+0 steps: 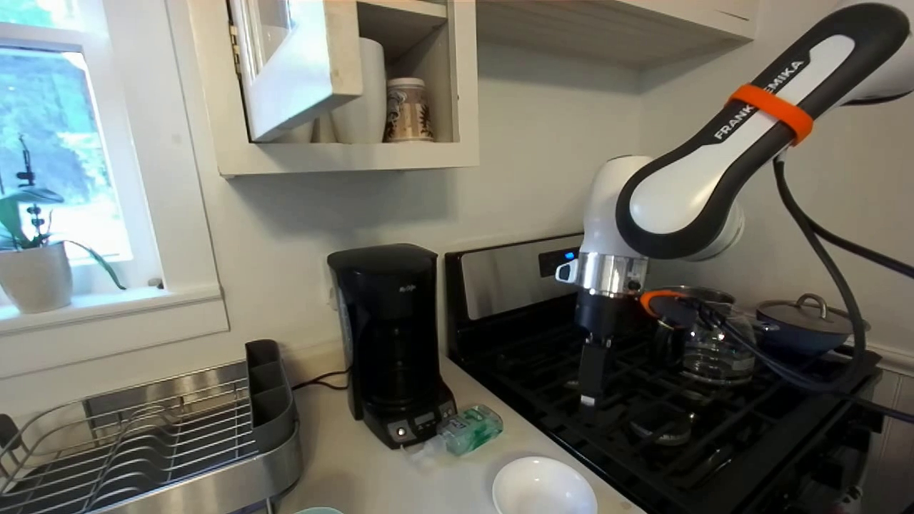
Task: Put the white plate on the drip tray of the coffee machine
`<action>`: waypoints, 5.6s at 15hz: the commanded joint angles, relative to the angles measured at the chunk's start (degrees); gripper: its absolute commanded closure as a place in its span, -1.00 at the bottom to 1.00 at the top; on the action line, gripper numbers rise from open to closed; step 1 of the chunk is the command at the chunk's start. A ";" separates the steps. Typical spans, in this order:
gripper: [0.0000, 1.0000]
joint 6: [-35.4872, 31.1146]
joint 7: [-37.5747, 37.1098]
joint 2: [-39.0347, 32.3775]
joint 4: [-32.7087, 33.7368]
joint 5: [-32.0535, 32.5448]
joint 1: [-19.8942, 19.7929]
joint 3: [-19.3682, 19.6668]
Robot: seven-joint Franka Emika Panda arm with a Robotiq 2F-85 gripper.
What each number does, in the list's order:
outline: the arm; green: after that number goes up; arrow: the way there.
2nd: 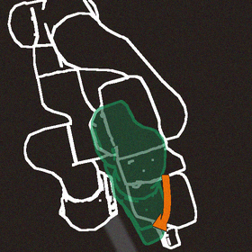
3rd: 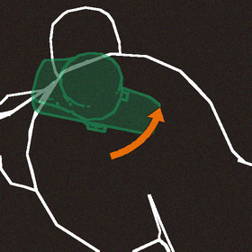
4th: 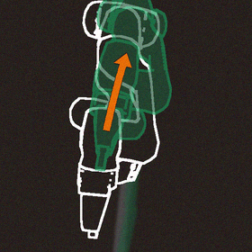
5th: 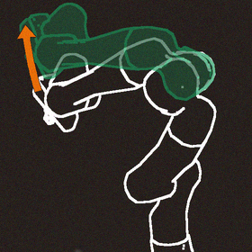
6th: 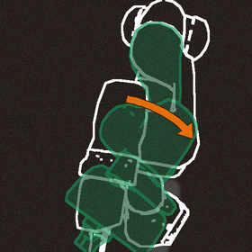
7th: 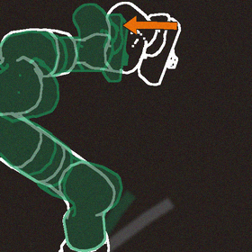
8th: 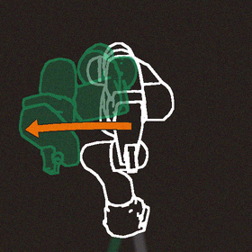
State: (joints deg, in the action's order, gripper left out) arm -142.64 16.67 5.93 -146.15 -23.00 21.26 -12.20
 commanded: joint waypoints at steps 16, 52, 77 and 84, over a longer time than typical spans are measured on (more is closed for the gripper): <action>-0.16 -16.22 11.66 -25.30 10.34 -7.90 -11.69 -13.89; 0.85 1.07 11.98 -6.50 6.56 -45.38 -13.29 -6.02; 0.96 -27.16 -43.36 -40.14 40.06 -12.83 0.63 2.53; 0.96 -28.53 -50.32 -44.16 45.75 -8.57 4.22 6.28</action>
State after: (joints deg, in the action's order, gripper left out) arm -170.80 -28.43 -35.72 -104.04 -34.81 22.81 -8.67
